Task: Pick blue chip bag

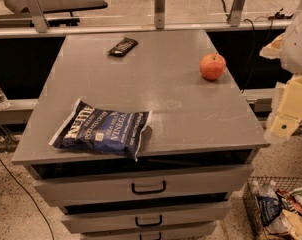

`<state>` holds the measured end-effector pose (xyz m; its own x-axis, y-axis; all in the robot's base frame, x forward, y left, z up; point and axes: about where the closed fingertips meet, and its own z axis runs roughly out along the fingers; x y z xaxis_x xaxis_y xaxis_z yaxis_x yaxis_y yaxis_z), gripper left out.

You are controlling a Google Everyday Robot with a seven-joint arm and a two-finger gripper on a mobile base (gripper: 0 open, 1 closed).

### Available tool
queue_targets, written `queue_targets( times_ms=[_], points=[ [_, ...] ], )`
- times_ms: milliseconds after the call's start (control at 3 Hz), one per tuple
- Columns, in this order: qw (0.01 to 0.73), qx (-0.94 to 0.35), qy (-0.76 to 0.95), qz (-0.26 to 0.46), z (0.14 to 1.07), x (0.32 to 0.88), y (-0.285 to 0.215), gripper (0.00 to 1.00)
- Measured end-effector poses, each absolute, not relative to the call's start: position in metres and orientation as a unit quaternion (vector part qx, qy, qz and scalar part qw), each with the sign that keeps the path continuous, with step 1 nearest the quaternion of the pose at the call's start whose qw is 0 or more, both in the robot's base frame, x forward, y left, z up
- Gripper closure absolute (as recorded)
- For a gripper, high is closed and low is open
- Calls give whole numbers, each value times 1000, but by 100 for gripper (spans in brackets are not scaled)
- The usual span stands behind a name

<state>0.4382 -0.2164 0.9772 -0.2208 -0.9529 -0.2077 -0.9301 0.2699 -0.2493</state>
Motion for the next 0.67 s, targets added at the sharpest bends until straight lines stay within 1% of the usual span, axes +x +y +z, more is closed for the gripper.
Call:
queue_targets(
  times_ms=[333,667],
  points=[
    [165,-604,779,-34,979,439,-213,0],
    [189,-628,755,-7,977,457,-168,0]
  ],
)
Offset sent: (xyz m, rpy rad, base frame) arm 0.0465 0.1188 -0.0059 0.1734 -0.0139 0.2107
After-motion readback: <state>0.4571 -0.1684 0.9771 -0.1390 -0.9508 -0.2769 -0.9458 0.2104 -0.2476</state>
